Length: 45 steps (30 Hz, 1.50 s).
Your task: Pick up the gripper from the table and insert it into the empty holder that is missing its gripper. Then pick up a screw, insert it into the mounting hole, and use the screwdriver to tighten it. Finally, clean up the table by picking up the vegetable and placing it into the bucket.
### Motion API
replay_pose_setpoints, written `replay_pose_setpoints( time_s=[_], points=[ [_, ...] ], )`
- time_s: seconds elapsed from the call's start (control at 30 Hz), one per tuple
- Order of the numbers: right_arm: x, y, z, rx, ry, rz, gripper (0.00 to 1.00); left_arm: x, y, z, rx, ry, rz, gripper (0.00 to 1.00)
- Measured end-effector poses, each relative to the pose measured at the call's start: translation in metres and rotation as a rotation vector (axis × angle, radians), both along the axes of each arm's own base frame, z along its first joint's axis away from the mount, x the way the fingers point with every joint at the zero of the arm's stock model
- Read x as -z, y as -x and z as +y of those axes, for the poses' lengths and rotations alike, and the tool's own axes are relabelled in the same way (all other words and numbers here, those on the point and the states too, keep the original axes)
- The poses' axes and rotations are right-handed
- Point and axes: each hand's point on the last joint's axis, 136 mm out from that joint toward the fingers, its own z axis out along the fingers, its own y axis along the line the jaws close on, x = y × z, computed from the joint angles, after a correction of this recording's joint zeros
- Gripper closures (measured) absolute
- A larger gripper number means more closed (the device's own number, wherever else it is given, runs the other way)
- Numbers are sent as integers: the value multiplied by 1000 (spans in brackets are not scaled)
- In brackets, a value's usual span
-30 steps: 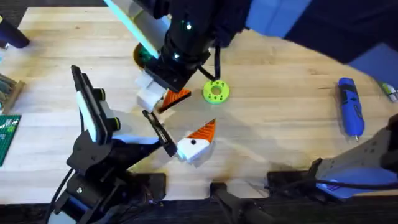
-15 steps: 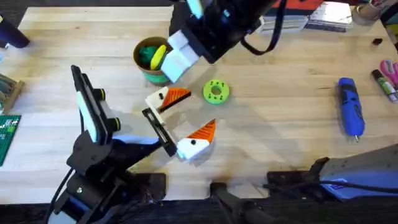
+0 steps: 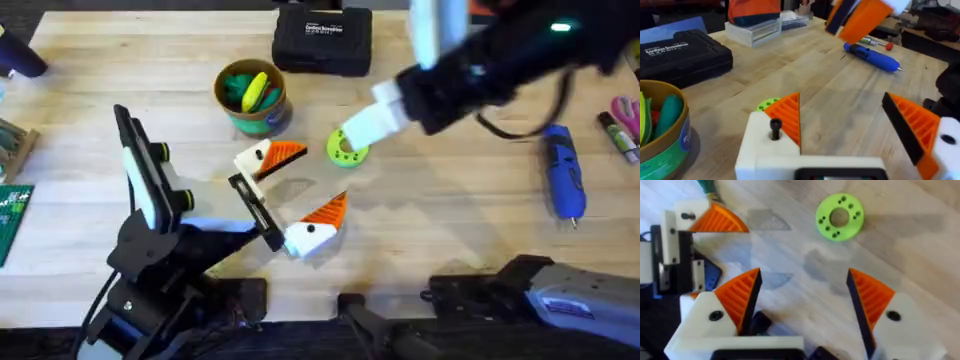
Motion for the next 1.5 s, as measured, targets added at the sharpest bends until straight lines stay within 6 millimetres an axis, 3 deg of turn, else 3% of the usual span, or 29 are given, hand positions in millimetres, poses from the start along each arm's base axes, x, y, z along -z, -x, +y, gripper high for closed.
replay_pose_setpoints(
  time_s=[0.13, 0.3, 0.53, 0.57, 0.6, 0.73, 0.77, 1.3, 1.4, 1.5],
  points=[
    [-14, 15, -25, 47, -136, 13, 7, 0, 0, 0, 0, 0, 0, 15],
    [-27, 45, -41, -21, -273, 50, 8, 0, 0, 0, 0, 0, 0, 15],
    [-26, 68, -38, -236, -357, 37, 8, 0, 0, 0, 0, 0, 0, 33],
    [-25, 69, -37, -255, -363, 33, 8, 0, 0, 0, -1, 0, 0, 114],
    [-24, 69, -36, -272, -366, 30, 8, 0, 0, 0, -1, 0, 0, 256],
    [-22, 67, -33, -311, -374, 24, 8, 0, 0, 0, -1, 0, 0, 891],
    [-21, 67, -33, -317, -376, 24, 8, 0, 0, 0, -1, -4, -5, 969],
    [-12, 39, -28, -344, -361, -29, 8, 0, 0, 0, -1, -3, -4, 988],
    [-5, 24, -37, -298, -289, -68, 8, 0, 0, 0, -1, -3, -4, 988],
    [6, 1, -63, -152, -167, -84, 9, 0, 0, 0, -1, -3, -4, 988]
  ],
)
